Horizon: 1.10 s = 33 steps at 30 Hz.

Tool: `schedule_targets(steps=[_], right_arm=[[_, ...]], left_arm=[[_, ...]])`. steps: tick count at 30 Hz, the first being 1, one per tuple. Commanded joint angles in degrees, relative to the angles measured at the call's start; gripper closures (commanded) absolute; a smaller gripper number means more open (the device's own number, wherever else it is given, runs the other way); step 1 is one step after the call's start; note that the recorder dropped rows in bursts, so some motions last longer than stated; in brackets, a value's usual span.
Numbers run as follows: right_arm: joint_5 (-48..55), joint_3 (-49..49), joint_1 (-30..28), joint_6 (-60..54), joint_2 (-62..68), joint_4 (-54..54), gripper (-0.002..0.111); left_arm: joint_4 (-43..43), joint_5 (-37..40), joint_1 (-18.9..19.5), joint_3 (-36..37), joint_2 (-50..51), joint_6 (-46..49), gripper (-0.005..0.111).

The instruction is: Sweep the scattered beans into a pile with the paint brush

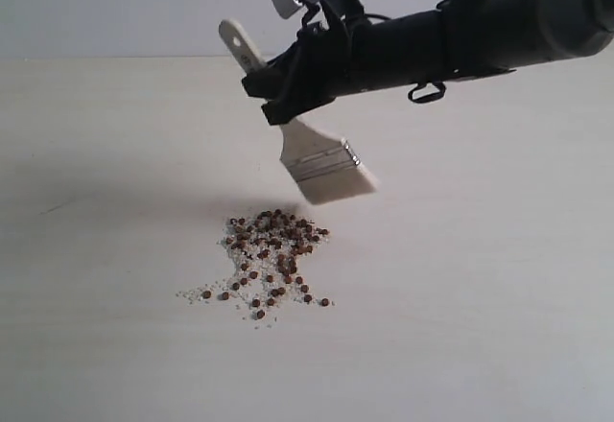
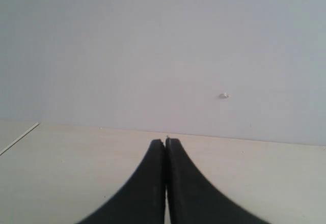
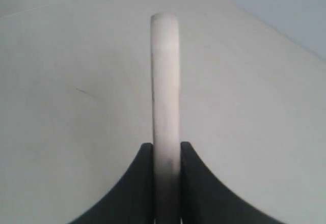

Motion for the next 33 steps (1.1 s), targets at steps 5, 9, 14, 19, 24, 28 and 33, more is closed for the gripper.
schedule_targets(steps=[5, 9, 14, 19, 24, 28, 33], right_arm=[[-17.9, 0.5, 1.3, 8.0, -9.7, -4.8, 0.108], [-46.2, 4.1, 8.2, 7.5, -14.2, -4.8, 0.108], [-54.3, 9.4, 18.1, 17.1, -17.3, -12.6, 0.108], [-53.2, 11.6, 26.0, 52.3, -16.9, -34.7, 0.108], [-57.0, 12.2, 32.4, 96.8, -15.3, -71.0, 0.108], [-71.9, 14.0, 34.3, 121.1, -11.4, -87.4, 0.108], [-77.3, 14.2, 34.3, 130.8, -3.9, -89.7, 0.108]], left_arm=[[-0.4, 0.0, 0.1, 0.2, -0.3, -0.4, 0.107], [-0.4, 0.0, 0.1, 0.2, -0.3, -0.4, 0.107], [-0.4, 0.0, 0.1, 0.2, -0.3, -0.4, 0.107], [-0.4, 0.0, 0.1, 0.2, -0.3, -0.4, 0.107], [-0.4, 0.0, 0.1, 0.2, -0.3, -0.4, 0.107], [-0.4, 0.0, 0.1, 0.2, -0.3, -0.4, 0.107], [-0.4, 0.0, 0.1, 0.2, -0.3, -0.4, 0.107]])
